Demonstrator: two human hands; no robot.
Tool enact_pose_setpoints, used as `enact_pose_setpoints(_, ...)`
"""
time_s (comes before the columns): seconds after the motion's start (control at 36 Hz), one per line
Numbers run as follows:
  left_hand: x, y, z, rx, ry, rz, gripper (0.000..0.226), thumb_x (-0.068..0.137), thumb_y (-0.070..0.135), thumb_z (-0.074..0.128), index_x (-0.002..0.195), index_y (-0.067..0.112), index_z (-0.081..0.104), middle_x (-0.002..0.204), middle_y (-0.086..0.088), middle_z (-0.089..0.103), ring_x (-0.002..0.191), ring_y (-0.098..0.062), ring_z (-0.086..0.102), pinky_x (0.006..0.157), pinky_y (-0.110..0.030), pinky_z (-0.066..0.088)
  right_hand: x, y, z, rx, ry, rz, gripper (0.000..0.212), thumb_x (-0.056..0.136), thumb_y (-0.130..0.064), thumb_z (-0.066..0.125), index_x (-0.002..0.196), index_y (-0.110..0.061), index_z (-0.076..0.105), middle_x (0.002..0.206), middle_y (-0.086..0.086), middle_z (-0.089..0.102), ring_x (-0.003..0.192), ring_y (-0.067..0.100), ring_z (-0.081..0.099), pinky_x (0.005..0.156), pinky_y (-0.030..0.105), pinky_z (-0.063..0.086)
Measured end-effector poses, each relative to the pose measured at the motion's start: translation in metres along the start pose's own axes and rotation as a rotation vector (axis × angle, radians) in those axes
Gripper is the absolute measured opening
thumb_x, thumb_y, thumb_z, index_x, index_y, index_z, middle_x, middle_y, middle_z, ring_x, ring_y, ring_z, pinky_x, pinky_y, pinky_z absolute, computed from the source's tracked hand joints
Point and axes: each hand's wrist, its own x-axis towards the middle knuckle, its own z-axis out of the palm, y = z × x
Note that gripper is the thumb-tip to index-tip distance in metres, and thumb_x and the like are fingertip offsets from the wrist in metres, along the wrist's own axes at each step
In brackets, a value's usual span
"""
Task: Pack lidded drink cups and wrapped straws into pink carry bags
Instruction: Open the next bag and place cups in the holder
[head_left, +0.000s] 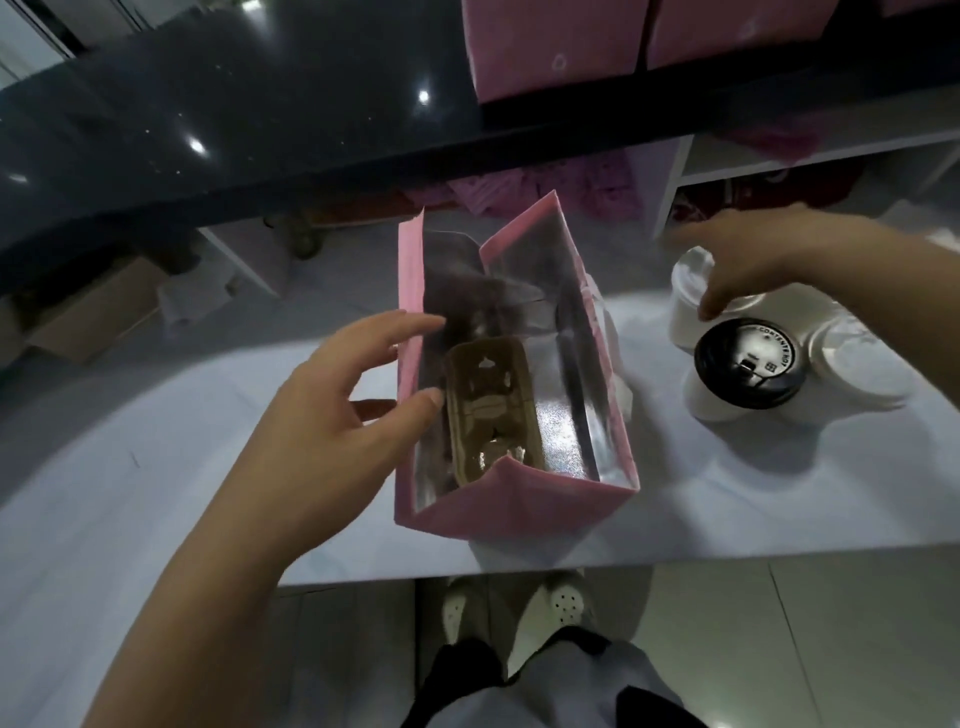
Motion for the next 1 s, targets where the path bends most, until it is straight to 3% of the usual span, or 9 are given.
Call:
enact_pose_setpoints(0.14, 0.028, 0.008, -0.002, 0.119, 0.000, 0.112, 0.043, 0.094, 0.024, 0.063, 0.128, 0.047, 0.050, 0.137, 0.023, 0.042, 0.122, -0.003, 0.043, 0.093, -0.030, 0.047, -0.006, -0.009, 0.004, 0.078, 0.008, 0.048, 0.080, 0.068, -0.022, 0.087, 0.138, -0.018, 0.047, 0.108, 0.004, 0.055, 0.096, 0.026, 0.052, 0.075, 0.029, 0.036)
enact_pose_setpoints(0.22, 0.042, 0.007, -0.006, 0.124, 0.033, 0.130, 0.049, 0.091, 0.021, 0.066, 0.133, 0.042, 0.050, 0.147, 0.015, 0.041, 0.126, -0.009, 0.045, 0.099, -0.036, 0.046, -0.022, -0.020, -0.003, 0.095, 0.081, 0.090, 0.083, 0.067, -0.030, 0.086, 0.139, -0.022, 0.046, 0.122, 0.011, 0.058, 0.104, 0.033, 0.057, 0.080, 0.035, 0.044)
enact_pose_setpoints(0.33, 0.047, -0.012, -0.020, -0.144, 0.028, 0.128, 0.046, 0.091, 0.017, 0.065, 0.128, 0.042, 0.056, 0.141, 0.015, 0.046, 0.118, -0.004, 0.047, 0.096, -0.039, 0.053, -0.055, -0.037, -0.029, 0.144, 0.284, 0.115, 0.090, 0.063, -0.041, 0.084, 0.141, -0.034, 0.040, 0.135, 0.015, 0.050, 0.114, 0.041, 0.055, 0.097, 0.050, 0.047)
enact_pose_setpoints(0.42, 0.046, -0.030, -0.029, -0.290, 0.013, 0.127, 0.046, 0.090, 0.014, 0.065, 0.123, 0.046, 0.060, 0.139, 0.015, 0.050, 0.123, -0.007, 0.051, 0.094, -0.048, 0.056, -0.097, -0.064, -0.058, 0.240, 0.454, 0.054, 0.092, 0.068, -0.034, 0.085, 0.147, -0.034, 0.037, 0.146, 0.014, 0.033, 0.123, 0.039, 0.048, 0.103, 0.043, 0.042)
enact_pose_setpoints(0.53, 0.042, -0.051, -0.037, -0.425, 0.004, 0.116, 0.045, 0.091, 0.009, 0.060, 0.115, 0.046, 0.066, 0.131, 0.014, 0.058, 0.118, -0.008, 0.057, 0.092, -0.047, 0.057, -0.166, -0.125, -0.088, 0.300, 0.585, -0.071, 0.090, 0.065, -0.040, 0.081, 0.143, -0.042, 0.038, 0.139, 0.003, 0.038, 0.111, 0.023, 0.051, 0.098, 0.039, 0.045)
enact_pose_setpoints(0.67, 0.045, -0.068, -0.044, -0.553, -0.061, 0.111, 0.042, 0.092, 0.007, 0.058, 0.113, 0.042, 0.068, 0.113, 0.013, 0.068, 0.108, -0.013, 0.065, 0.083, -0.042, 0.061, -0.211, -0.192, -0.083, 0.334, 0.486, -0.285, 0.081, 0.063, -0.050, 0.074, 0.136, -0.043, 0.041, 0.126, -0.010, 0.050, 0.104, 0.018, 0.061, 0.085, 0.043, 0.056)
enact_pose_setpoints(0.81, 0.052, -0.084, -0.047, -0.593, -0.082, 0.105, 0.045, 0.081, 0.014, 0.061, 0.116, 0.043, 0.068, 0.113, 0.014, 0.069, 0.107, -0.007, 0.065, 0.085, -0.044, 0.060, -0.190, -0.225, -0.053, 0.142, 0.285, -0.171, 0.081, 0.063, -0.051, 0.077, 0.133, -0.047, 0.036, 0.125, -0.017, 0.052, 0.098, 0.015, 0.061, 0.079, 0.037, 0.053)
enact_pose_setpoints(0.92, 0.056, -0.097, -0.050, -0.592, -0.084, 0.128, 0.049, 0.088, 0.005, 0.060, 0.125, 0.037, 0.064, 0.117, 0.014, 0.067, 0.106, -0.001, 0.064, 0.085, -0.042, 0.060, -0.163, -0.232, -0.034, 0.029, 0.168, -0.119, 0.082, 0.066, -0.050, 0.079, 0.135, -0.044, 0.034, 0.124, -0.014, 0.052, 0.098, 0.017, 0.059, 0.081, 0.037, 0.053)
enact_pose_setpoints(1.0, 0.058, -0.102, -0.054, -0.606, -0.107, 0.136, 0.049, 0.089, 0.004, 0.060, 0.122, 0.039, 0.065, 0.116, 0.015, 0.066, 0.103, -0.002, 0.064, 0.083, -0.040, 0.061, -0.141, -0.239, -0.016, -0.026, 0.089, -0.117, 0.079, 0.067, -0.045, 0.082, 0.133, -0.039, 0.038, 0.122, -0.010, 0.053, 0.098, 0.017, 0.057, 0.074, 0.031, 0.050)
